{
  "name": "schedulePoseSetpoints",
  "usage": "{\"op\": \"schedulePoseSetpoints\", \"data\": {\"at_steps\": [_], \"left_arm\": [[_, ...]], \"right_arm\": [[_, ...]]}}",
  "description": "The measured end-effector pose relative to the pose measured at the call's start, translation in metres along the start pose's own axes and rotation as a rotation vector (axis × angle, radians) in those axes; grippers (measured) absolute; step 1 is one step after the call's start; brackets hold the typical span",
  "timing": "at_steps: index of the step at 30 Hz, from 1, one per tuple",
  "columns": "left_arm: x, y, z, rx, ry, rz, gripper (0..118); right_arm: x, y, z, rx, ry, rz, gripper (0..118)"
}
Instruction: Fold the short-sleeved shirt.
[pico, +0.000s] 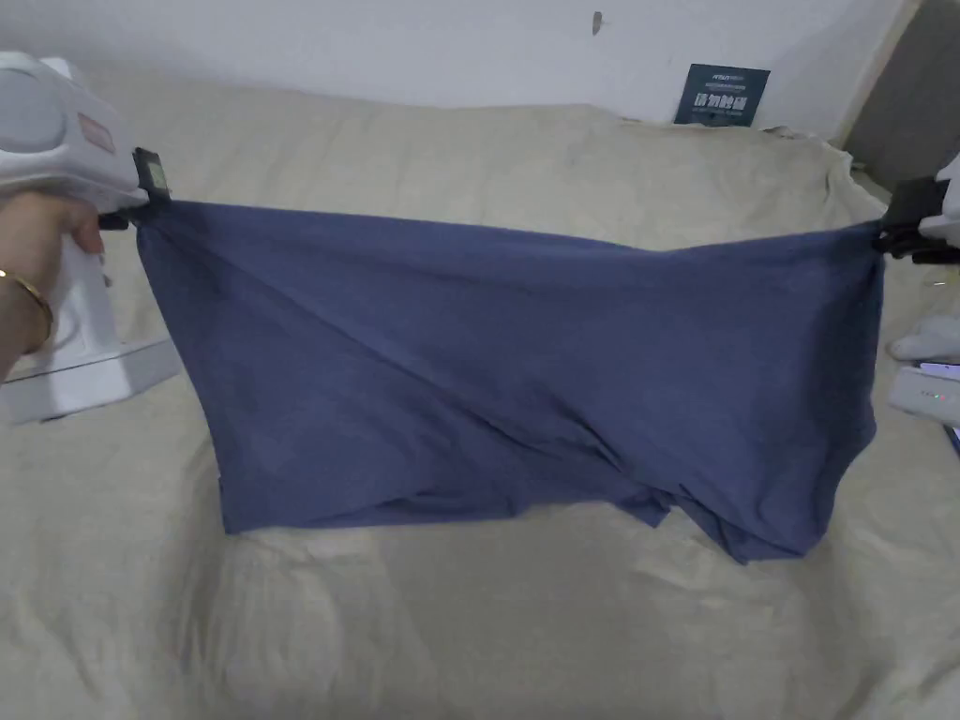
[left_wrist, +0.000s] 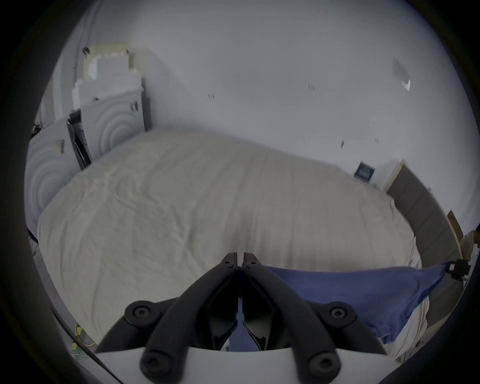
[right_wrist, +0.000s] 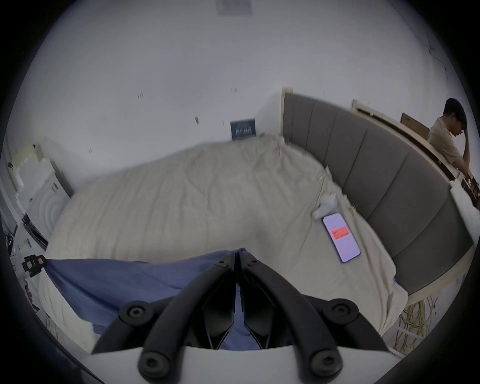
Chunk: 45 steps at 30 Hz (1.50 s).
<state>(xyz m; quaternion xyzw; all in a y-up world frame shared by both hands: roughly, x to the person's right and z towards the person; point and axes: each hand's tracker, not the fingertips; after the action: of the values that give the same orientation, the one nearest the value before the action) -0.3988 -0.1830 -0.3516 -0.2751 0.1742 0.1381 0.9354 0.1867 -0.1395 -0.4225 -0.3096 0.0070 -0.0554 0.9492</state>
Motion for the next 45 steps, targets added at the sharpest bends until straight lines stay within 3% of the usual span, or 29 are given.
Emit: {"op": "schedulePoseSetpoints", "data": {"at_steps": [5, 11, 18, 20, 27, 34, 45], "left_arm": [[-0.006, 0.041, 0.065, 0.151, 0.001, -0.040, 0], [0.002, 0.102, 0.120, 0.289, 0.028, -0.118, 0], [0.028, 0.175, 0.141, 0.404, 0.118, -0.219, 0], [0.050, 0.191, 0.116, 0.426, 0.161, -0.253, 0], [0.087, 0.251, 0.064, 0.457, 0.233, -0.273, 0], [0.116, 0.304, 0.013, 0.567, 0.298, -0.188, 0], [0.130, 0.289, -0.069, 0.649, 0.305, -0.149, 0]], "right_arm": [[0.005, 0.036, 0.080, 0.133, 0.065, -0.022, 2], [-0.020, 0.083, 0.148, 0.276, 0.088, 0.011, 2], [-0.061, 0.150, 0.158, 0.351, -0.002, 0.089, 2], [-0.070, 0.174, 0.141, 0.375, -0.056, 0.120, 2], [-0.104, 0.243, 0.089, 0.436, -0.148, 0.105, 2], [-0.140, 0.302, 0.050, 0.571, -0.211, 0.117, 2], [-0.161, 0.320, -0.010, 0.710, -0.242, 0.050, 2]]}}
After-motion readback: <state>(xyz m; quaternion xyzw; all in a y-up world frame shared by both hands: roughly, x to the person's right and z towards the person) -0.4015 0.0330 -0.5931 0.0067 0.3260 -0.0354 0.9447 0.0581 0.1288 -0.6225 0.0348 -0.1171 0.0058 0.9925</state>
